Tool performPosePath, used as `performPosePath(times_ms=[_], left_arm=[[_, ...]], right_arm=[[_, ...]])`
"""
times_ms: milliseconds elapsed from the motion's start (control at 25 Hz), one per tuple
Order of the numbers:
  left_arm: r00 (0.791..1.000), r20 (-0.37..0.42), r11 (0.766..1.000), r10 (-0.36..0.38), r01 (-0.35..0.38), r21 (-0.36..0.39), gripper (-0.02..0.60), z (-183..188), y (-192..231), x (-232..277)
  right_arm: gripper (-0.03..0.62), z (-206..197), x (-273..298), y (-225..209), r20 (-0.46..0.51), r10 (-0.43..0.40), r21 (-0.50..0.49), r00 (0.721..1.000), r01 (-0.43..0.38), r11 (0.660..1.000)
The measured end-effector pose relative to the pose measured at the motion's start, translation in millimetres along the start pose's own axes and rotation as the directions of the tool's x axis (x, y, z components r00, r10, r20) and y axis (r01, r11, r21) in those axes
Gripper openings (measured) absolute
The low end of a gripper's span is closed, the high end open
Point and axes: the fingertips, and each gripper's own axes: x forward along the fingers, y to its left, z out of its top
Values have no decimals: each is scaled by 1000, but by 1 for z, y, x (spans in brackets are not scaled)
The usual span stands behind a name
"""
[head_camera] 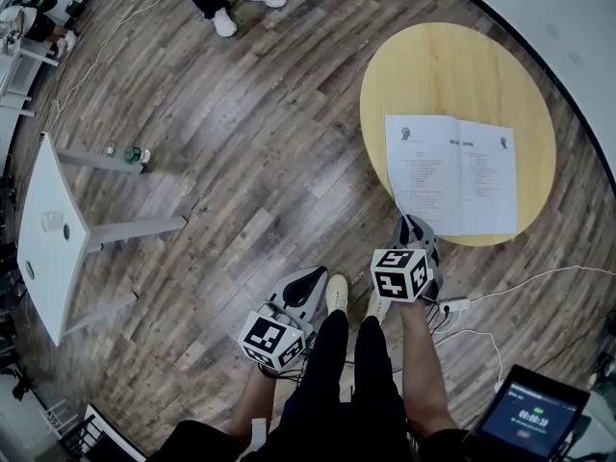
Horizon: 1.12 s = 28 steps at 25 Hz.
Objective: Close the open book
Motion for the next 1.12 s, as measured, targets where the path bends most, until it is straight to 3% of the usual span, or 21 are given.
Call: performPosePath(times_ms=[640, 1120], left_arm=[[999, 50, 996, 2, -6, 87, -2, 45, -20, -5], [992, 119, 978, -40, 15, 206, -2, 109, -70, 12]], right_arm=[[15, 27, -51, -22, 94, 7, 52, 996, -11, 999], [14, 28, -105, -99, 163, -69, 156, 984, 43, 987]])
